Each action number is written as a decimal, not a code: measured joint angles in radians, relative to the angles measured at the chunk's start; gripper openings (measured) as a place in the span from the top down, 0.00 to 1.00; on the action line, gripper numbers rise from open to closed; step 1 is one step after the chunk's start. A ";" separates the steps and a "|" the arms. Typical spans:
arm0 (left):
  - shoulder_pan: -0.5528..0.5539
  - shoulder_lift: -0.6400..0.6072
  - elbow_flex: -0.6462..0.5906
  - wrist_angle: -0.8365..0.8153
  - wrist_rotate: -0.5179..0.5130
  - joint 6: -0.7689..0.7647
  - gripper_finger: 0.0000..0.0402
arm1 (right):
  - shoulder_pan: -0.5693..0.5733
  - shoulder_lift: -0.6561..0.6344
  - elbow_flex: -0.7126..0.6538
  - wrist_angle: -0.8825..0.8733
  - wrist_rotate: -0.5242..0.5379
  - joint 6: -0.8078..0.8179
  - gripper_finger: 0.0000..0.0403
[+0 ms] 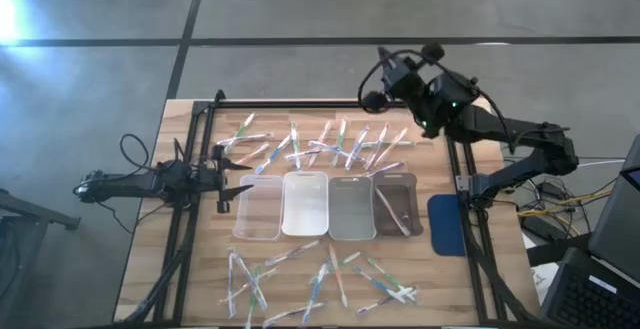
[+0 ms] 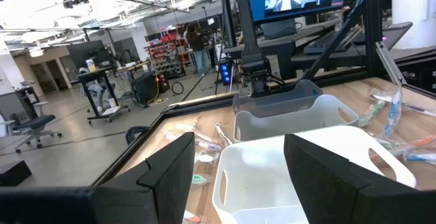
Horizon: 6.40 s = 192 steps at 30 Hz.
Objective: Pick & Place Toothbrushes
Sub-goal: Put the blue toothbrush into the gray bin
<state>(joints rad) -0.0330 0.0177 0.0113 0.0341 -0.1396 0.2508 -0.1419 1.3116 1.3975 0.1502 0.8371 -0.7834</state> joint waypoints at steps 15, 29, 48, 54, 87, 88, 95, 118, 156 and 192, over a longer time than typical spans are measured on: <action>-0.001 0.000 0.000 0.000 0.000 0.000 0.42 | -0.023 -0.003 -0.001 -0.153 -0.105 0.134 0.98; 0.000 0.000 0.000 0.000 0.000 0.000 0.42 | 0.022 0.050 0.005 -0.524 -0.219 0.708 0.98; 0.000 0.000 0.000 0.000 0.000 0.000 0.42 | 0.314 0.165 0.005 -0.839 -0.217 1.218 0.98; 0.000 0.000 0.000 0.000 0.000 0.000 0.42 | 0.417 0.181 0.004 -0.991 -0.217 1.471 0.98; 0.000 0.000 0.000 0.000 0.000 0.000 0.42 | 0.790 0.450 0.003 -1.034 -0.686 2.079 0.98; 0.000 0.000 0.000 0.000 0.000 0.000 0.42 | 0.790 0.462 0.003 -1.033 -0.712 2.089 0.98; 0.000 0.000 0.000 0.000 0.000 0.000 0.42 | 0.791 0.513 0.003 -1.031 -0.840 2.171 0.98; -0.001 0.000 0.000 0.000 0.000 0.000 0.42 | 0.819 0.571 -0.001 -0.977 -0.905 2.179 0.64; 0.000 0.004 0.000 0.001 0.000 0.000 0.42 | 0.818 0.700 -0.008 -0.951 -0.906 2.133 0.74; 0.000 0.006 0.000 0.001 0.000 0.000 0.42 | 0.759 0.499 0.084 -1.035 -0.713 2.081 0.94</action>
<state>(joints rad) -0.0334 0.0235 0.0113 0.0349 -0.1394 0.2512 0.6176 1.8106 1.4818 -0.8844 0.1238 1.2973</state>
